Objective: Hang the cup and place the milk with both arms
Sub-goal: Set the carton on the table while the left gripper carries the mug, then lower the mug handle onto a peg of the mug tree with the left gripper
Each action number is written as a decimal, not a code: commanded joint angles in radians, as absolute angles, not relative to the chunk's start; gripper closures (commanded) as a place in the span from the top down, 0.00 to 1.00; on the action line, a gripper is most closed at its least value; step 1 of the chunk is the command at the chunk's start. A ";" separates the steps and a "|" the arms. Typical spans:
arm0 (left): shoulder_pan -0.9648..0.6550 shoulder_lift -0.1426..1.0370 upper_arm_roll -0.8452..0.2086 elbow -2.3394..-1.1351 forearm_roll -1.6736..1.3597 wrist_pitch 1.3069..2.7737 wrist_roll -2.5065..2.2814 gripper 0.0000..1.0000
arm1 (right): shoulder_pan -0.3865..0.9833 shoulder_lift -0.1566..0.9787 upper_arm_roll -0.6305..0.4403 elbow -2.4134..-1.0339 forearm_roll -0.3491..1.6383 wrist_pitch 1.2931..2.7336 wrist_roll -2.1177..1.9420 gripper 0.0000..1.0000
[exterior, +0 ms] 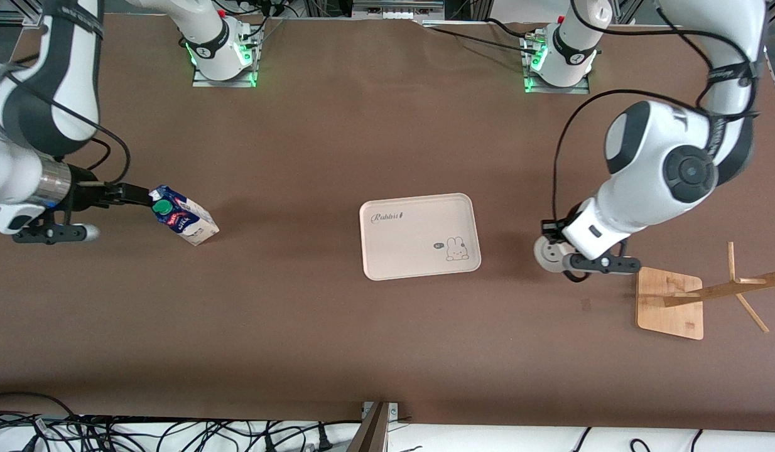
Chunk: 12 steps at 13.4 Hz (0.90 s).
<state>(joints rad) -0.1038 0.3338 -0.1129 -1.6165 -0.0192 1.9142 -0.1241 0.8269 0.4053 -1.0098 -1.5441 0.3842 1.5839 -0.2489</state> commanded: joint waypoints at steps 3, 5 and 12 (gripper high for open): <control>-0.060 0.229 -0.121 -1.580 0.120 1.766 0.015 0.00 | 0.807 0.405 -1.031 -1.410 0.353 1.490 -0.267 1.00; -0.054 0.222 -0.086 -1.563 0.123 1.758 0.018 0.00 | 0.805 0.405 -1.040 -1.362 0.357 1.441 -0.267 1.00; -0.028 0.210 -0.003 -1.542 0.141 1.759 0.201 0.00 | 0.385 0.289 -0.468 -1.287 0.047 1.423 -0.232 1.00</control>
